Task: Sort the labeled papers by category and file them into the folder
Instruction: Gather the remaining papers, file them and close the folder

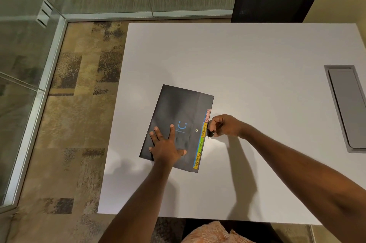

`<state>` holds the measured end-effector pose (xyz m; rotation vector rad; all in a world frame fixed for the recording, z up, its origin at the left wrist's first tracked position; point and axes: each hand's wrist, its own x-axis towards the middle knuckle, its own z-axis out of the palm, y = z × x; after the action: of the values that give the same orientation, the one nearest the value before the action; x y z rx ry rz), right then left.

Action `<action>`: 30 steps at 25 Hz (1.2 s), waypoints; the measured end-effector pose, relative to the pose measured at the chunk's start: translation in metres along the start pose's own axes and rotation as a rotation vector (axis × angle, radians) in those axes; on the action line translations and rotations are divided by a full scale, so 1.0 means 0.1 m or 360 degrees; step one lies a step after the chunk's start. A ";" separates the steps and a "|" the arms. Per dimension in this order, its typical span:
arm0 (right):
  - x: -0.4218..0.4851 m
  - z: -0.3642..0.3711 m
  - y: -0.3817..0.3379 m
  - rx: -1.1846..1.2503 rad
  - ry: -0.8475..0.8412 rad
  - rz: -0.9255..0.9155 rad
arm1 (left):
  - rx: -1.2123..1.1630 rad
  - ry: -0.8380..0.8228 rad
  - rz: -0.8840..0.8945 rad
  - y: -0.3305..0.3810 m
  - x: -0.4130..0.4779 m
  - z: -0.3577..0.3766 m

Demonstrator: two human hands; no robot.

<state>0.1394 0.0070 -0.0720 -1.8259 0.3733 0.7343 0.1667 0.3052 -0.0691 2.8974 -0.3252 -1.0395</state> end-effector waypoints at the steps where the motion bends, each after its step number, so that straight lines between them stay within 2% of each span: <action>1: -0.01 0.01 0.02 -0.0003 0.0043 -0.0002 | -0.0002 -0.0001 -0.0001 0.00 0.00 0.00; 6: -0.03 0.18 -0.01 0.0051 0.0174 -0.0015 | 0.0034 -0.0005 -0.0001 0.01 0.01 0.00; 12: 0.15 0.47 -0.19 -0.0270 0.0391 -0.0126 | 0.0054 -0.0010 -0.0007 0.03 0.01 0.00; 18: 0.22 0.65 -0.27 -0.0410 0.0619 0.0111 | 0.0063 0.0043 -0.0005 0.01 0.01 0.03; 30: 0.22 0.70 -0.38 -0.0392 0.0689 0.0366 | 0.0006 0.0045 0.0001 0.02 -0.02 0.01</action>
<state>0.1562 0.0875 -0.0743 -2.2019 0.8156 0.5513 0.1644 0.3034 -0.0685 2.9124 -0.3268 -0.9979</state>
